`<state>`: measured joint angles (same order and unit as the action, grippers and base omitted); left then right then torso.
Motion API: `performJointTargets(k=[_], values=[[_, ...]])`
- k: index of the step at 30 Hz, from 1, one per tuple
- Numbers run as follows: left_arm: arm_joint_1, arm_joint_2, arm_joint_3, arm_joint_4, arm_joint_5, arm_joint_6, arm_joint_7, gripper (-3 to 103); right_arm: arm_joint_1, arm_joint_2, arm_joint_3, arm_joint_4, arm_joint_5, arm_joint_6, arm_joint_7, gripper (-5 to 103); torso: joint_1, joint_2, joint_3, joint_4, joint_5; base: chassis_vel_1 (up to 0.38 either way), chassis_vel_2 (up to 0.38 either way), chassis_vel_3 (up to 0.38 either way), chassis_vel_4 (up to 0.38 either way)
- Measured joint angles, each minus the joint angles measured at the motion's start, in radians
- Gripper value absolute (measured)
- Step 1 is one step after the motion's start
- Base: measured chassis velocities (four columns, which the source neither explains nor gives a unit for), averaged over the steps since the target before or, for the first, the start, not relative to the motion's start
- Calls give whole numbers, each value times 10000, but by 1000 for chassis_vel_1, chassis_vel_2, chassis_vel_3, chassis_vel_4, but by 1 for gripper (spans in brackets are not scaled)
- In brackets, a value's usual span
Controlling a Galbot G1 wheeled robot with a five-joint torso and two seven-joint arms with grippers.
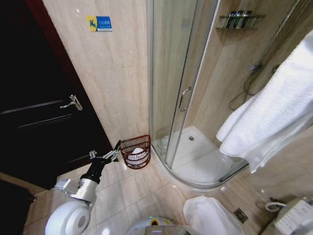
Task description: Discard the used towel into the hamper.
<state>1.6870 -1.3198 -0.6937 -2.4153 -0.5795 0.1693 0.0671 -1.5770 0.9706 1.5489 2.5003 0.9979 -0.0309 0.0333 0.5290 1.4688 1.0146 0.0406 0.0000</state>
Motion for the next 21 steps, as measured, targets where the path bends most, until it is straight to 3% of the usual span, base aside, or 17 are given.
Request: performJointTargets(k=[21], values=[[0, 0, 0, 0, 0, 0, 0, 100, -9, 24, -15, -2, -151, 110, -111, 8, 654, 1415, 752, 0, -1, 0, 0, 0, 0]])
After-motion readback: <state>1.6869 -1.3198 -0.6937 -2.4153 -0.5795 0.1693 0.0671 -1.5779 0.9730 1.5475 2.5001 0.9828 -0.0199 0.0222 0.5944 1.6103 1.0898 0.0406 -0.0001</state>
